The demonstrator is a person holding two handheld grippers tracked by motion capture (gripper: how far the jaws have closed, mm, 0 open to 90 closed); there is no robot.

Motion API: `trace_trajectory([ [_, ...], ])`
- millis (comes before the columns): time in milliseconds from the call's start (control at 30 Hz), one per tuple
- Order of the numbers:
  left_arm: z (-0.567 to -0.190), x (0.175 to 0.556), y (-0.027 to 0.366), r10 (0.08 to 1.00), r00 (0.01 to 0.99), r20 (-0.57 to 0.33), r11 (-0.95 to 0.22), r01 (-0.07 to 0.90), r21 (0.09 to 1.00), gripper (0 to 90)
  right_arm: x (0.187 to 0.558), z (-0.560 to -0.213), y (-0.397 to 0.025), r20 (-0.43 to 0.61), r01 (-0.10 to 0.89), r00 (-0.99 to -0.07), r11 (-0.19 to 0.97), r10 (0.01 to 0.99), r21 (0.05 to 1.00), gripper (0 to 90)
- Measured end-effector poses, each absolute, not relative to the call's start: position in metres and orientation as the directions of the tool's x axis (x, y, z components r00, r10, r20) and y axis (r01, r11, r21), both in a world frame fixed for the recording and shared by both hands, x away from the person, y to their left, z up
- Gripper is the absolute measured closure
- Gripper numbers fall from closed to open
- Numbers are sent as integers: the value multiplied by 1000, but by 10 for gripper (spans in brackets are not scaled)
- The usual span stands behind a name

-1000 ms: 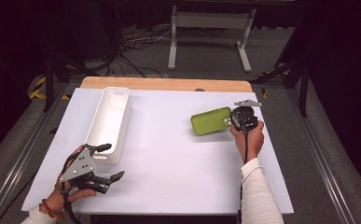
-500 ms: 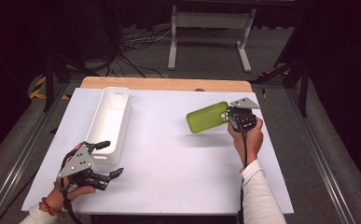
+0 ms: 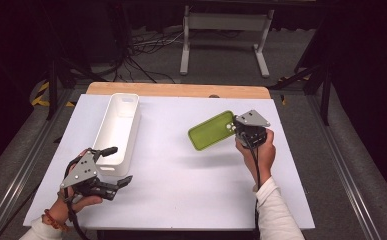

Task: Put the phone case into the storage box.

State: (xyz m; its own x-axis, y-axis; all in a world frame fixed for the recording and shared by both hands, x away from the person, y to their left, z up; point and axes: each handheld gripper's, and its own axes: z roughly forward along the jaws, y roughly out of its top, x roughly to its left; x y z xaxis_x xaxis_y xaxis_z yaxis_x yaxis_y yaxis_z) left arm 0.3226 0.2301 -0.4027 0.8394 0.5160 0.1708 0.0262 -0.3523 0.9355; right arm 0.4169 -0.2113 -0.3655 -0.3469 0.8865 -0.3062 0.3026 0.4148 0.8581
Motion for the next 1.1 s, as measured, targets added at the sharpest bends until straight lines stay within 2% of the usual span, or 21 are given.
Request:
trace_trajectory([
  [300, -389, 332, 235, 559, 816, 147, -322, 50, 945, 68, 398, -360, -189, -377, 205, -419, 491, 826, 847, 886],
  [633, -380, 344, 220, 572, 806, 156, -325, 48, 944, 93, 381, -358, -165, -469, 106, -470, 576, 748, 811, 885],
  [967, -377, 354, 202, 539, 822, 183, -382, 46, 923, 94, 366, -359, -139, -519, 33, -518, 622, 680, 782, 885],
  [1100, -375, 358, 194, 520, 838, 164, -373, 51, 926, 116, 361, -361, -130, -542, 6, -531, 643, 651, 766, 884],
])
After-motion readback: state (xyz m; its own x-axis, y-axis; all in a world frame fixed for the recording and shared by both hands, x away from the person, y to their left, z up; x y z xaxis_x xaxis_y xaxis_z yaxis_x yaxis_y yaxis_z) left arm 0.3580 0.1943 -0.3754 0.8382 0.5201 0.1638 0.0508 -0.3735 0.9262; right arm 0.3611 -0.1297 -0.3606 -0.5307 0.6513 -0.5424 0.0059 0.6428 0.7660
